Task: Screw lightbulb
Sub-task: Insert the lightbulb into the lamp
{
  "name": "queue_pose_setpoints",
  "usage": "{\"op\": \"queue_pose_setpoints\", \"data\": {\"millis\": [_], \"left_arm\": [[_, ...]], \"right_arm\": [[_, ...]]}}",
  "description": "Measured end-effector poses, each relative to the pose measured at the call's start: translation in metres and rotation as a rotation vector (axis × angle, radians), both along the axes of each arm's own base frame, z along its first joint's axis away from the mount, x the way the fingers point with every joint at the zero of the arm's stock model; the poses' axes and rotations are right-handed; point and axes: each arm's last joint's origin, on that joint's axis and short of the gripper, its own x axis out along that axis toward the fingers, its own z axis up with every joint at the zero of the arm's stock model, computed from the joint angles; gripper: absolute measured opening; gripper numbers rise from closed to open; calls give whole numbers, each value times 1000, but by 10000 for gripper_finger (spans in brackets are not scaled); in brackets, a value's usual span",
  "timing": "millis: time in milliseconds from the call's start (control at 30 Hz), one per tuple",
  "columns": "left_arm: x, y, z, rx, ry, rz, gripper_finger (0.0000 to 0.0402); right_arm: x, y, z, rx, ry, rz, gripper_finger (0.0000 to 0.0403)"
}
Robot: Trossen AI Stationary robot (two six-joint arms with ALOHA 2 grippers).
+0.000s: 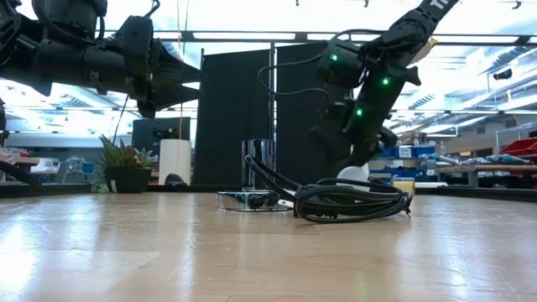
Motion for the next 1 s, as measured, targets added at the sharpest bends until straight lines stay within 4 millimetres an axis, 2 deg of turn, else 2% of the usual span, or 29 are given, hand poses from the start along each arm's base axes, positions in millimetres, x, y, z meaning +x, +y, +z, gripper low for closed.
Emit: {"op": "queue_pose_setpoints", "data": {"millis": [200, 300, 467, 633, 1000], "left_arm": [[0, 0, -2, 2, 16, 0, 268], [0, 0, -1, 2, 14, -9, 268], [0, 0, -2, 3, 20, -11, 268], [0, 0, -1, 9, 17, -11, 268], [0, 0, -1, 102, 43, -6, 268]], "right_arm": [[-9, 3, -11, 1, -5, -63, 307], [-19, 11, -25, 10, -9, -73, 307], [-31, 19, -43, -52, -108, -81, 307], [-37, 24, -50, -102, -210, -59, 307], [-47, 29, -58, -190, -177, -90, 307]]}}
